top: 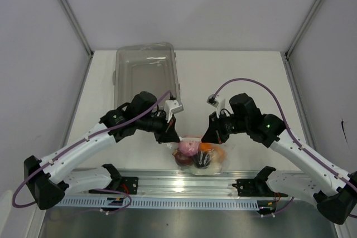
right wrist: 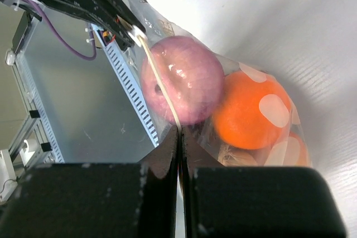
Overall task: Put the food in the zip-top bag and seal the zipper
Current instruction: Zip the zipper food storage bag at the center of the board.
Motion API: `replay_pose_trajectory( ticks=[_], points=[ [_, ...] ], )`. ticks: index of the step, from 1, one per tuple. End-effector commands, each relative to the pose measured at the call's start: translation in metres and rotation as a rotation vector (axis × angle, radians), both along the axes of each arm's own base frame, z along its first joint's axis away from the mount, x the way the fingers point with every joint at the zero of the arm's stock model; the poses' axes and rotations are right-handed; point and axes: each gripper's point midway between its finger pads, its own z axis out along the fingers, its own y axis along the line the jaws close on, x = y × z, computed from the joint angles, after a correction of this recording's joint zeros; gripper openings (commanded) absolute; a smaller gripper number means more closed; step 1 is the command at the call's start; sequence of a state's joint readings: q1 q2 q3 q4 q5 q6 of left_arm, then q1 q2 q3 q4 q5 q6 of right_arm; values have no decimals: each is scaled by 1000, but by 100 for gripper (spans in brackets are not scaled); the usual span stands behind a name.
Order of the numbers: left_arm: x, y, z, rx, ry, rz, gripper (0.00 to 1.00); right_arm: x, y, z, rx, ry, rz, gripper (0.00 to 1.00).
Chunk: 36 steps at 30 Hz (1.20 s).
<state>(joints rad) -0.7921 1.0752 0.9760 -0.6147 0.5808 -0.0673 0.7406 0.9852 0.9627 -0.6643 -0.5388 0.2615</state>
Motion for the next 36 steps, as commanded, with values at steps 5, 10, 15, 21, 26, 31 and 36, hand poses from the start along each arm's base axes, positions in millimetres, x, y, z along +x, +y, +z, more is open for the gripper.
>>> replay_pose_trajectory(
  ticks=[5, 10, 15, 21, 26, 31, 36],
  points=[
    [11, 33, -13, 104, -8, 185, 0, -2, -13, -7, -44, 10, -38, 0],
    [14, 49, -12, 133, -35, 258, 1, -2, -14, -10, -56, 13, -46, 0],
    [22, 66, -9, 150, -70, 361, 1, -2, -16, -8, -54, 10, -53, 0],
    [25, 81, -10, 174, -71, 437, 3, -2, -16, -6, -47, 9, -63, 0],
    [26, 77, -5, 145, -76, 435, 52, -1, -13, -4, -34, 9, -64, 0],
    [41, 78, 0, 155, -112, 491, 99, 6, -9, -8, -39, 17, -92, 0],
    [63, 79, 31, 122, -186, 580, 99, 22, -14, -12, -69, 16, -175, 0]
  ],
)
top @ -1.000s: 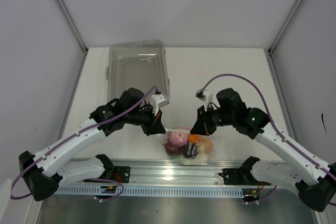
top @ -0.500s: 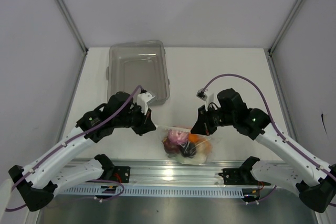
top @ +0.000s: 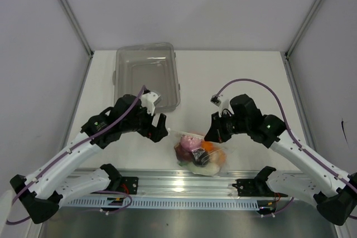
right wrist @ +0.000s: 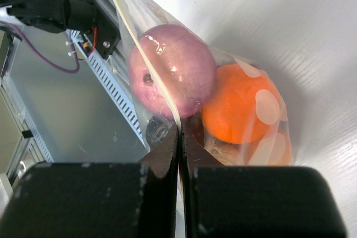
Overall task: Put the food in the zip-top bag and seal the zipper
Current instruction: Zip the zipper food storage bag at the center of the board, then place the zipper food storage bag at the center of the board.
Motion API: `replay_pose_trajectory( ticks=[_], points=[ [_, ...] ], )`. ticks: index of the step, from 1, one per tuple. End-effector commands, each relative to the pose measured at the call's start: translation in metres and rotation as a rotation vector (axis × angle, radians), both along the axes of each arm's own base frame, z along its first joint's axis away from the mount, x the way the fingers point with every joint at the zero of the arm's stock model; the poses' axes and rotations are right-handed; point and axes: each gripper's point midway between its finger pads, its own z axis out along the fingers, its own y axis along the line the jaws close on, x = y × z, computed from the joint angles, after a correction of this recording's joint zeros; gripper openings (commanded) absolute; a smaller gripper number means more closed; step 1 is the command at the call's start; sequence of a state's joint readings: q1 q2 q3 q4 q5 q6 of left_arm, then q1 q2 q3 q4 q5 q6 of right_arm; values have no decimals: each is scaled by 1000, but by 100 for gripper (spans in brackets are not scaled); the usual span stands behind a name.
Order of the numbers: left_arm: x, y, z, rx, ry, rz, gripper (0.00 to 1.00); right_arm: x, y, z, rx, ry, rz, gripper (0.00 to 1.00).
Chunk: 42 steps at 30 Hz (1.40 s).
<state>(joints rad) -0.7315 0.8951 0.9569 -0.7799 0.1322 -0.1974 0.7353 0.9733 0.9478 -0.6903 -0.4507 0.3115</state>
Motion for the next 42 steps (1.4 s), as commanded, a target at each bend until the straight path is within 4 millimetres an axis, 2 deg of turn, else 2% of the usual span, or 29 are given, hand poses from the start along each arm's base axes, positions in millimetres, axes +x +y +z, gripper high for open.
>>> replay_pose_trajectory(
  ticks=[1, 3, 8, 12, 15, 17, 19, 20, 21, 23, 24, 25, 27, 28, 29, 31, 32, 33, 35, 38, 40, 42],
  points=[
    [27, 3, 40, -38, -118, 112, 99, 18, -6, 0, -19, -12, -94, 0],
    [37, 8, 53, -42, -161, 162, 100, 27, -12, 2, -24, -5, -147, 0],
    [45, 16, 76, -60, -245, 215, 99, 70, -41, 19, -10, -22, -311, 0],
    [43, 9, 86, -100, -278, 166, 99, 104, -55, 28, 14, -55, -389, 0],
    [40, 1, 87, -129, -282, 128, 100, 134, -60, 25, 25, -67, -453, 0],
    [35, -6, 79, -145, -254, 89, 99, 147, -61, 22, 33, -69, -478, 0],
    [31, -13, 79, -176, -240, 53, 100, 170, -68, 16, 27, -80, -533, 0],
    [28, -16, 70, -177, -215, 42, 99, 178, -69, 15, 33, -77, -543, 0],
    [27, -19, 72, -194, -217, 29, 100, 194, -75, 9, 34, -81, -571, 0],
    [22, -24, 60, -204, -185, 6, 100, 215, -82, 7, 26, -101, -602, 0],
    [21, -26, 59, -211, -178, -3, 99, 232, -92, -10, -15, -84, -645, 0],
    [19, -27, 56, -218, -165, -8, 99, 245, -98, -6, -21, -98, -665, 0],
    [14, -31, 54, -239, -152, -35, 99, 265, -112, -14, -37, -90, -700, 0],
    [12, -31, 55, -254, -154, -36, 99, 279, -130, -29, -64, -59, -749, 0],
    [9, -32, 57, -266, -154, -49, 100, 290, -139, -27, -70, -69, -772, 0],
    [6, -31, 51, -273, -144, -53, 99, 306, -163, -34, -93, -57, -823, 0],
    [4, -32, 56, -293, -159, -58, 100, 316, -169, -43, -94, -37, -830, 0],
    [2, -32, 53, -295, -150, -67, 100, 321, -170, -46, -88, -31, -827, 0],
    [0, -32, 50, -298, -144, -69, 100, 336, -196, -58, -86, -9, -879, 0],
    [-2, -33, 42, -292, -126, -76, 100, 343, -211, -67, -64, 24, -904, 0],
    [-4, -33, 42, -296, -125, -83, 100, 346, -213, -75, -61, 41, -902, 0],
    [-4, -33, 43, -304, -132, -88, 100, 346, -215, -80, -62, 57, -899, 7]
  ],
)
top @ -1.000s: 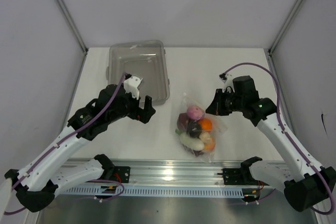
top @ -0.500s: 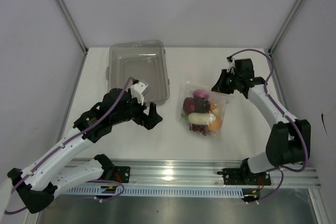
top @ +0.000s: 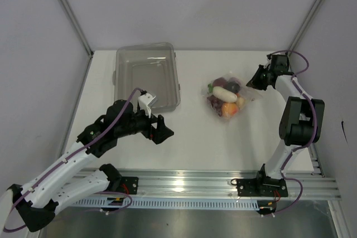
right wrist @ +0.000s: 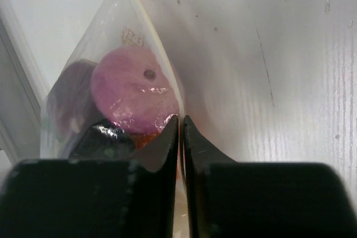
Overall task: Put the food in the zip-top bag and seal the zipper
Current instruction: Place the zipper food storage bag at the center of the board, then reset both arms
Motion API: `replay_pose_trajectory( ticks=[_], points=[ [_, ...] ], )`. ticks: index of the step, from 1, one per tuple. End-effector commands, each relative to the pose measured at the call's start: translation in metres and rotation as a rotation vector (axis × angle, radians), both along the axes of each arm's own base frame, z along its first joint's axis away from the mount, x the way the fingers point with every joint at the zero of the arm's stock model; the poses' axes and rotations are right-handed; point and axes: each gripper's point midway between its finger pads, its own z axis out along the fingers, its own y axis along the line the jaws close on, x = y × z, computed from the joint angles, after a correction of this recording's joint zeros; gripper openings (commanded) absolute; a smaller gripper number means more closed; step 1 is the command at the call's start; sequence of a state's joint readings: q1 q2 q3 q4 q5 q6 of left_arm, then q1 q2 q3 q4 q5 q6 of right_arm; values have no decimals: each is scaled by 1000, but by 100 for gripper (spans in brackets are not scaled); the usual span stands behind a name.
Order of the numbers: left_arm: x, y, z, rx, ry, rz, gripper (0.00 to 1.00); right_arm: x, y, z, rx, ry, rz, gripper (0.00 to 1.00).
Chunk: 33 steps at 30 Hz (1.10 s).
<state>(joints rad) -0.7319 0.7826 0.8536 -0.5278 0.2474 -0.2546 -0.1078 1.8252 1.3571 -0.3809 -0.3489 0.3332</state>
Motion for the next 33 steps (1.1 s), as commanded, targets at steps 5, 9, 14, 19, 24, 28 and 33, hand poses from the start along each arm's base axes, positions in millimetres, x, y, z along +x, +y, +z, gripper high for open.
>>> replay_pose_trajectory(
  ticks=[5, 9, 14, 19, 24, 28, 33],
  points=[
    [-5, -10, 10, -59, -8, -54, 99, 18, -2, 24, -8, -80, 0, 41],
    [-7, -15, 9, -75, 17, -70, 100, 14, -6, 40, -19, -97, -32, 59],
    [-6, -16, 8, -72, 24, -62, 99, -3, -24, 60, -72, -91, -125, 99],
    [-5, -15, -1, -60, 54, -49, 100, -42, -43, 72, -129, -18, -264, 99],
    [-8, -22, -4, -119, 107, -38, 99, -111, -31, 82, -236, 6, -338, 99],
    [-10, -25, -12, -152, 150, -27, 100, -160, 7, 84, -148, -32, -299, 99],
    [-13, -28, -30, -184, 222, -1, 99, -211, 44, 100, -57, -110, -255, 99]
  ],
)
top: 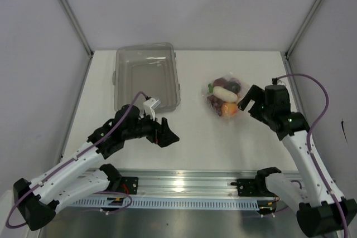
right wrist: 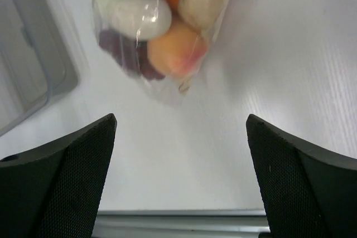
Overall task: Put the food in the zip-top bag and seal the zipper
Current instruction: Reset both arms
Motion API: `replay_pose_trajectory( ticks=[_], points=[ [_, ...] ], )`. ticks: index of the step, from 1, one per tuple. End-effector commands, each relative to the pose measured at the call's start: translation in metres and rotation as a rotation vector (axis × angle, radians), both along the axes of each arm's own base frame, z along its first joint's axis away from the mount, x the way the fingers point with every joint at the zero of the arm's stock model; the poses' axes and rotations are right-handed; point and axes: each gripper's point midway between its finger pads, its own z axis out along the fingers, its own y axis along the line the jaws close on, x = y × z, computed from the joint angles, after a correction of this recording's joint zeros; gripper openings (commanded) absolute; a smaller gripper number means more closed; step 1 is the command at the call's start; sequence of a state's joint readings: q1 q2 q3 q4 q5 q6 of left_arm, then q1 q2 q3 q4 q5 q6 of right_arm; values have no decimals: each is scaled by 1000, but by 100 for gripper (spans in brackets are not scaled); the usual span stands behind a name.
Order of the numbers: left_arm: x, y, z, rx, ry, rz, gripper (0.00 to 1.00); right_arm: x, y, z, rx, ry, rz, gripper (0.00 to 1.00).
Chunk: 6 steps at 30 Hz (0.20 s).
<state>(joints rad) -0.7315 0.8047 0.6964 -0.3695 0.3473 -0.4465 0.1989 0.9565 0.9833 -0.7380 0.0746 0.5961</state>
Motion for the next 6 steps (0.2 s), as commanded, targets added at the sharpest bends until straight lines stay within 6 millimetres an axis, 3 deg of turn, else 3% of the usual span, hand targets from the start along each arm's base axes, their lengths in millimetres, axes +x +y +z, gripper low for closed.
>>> replay_pose_trajectory(
  ticks=[1, 6],
  points=[
    [-1, -9, 10, -100, 23, 8, 100, -27, 6, -5, 78, 5, -80, 99],
    [-8, -13, -5, -167, 89, 14, 99, -53, 36, -24, 177, 12, 10, 99]
  ],
)
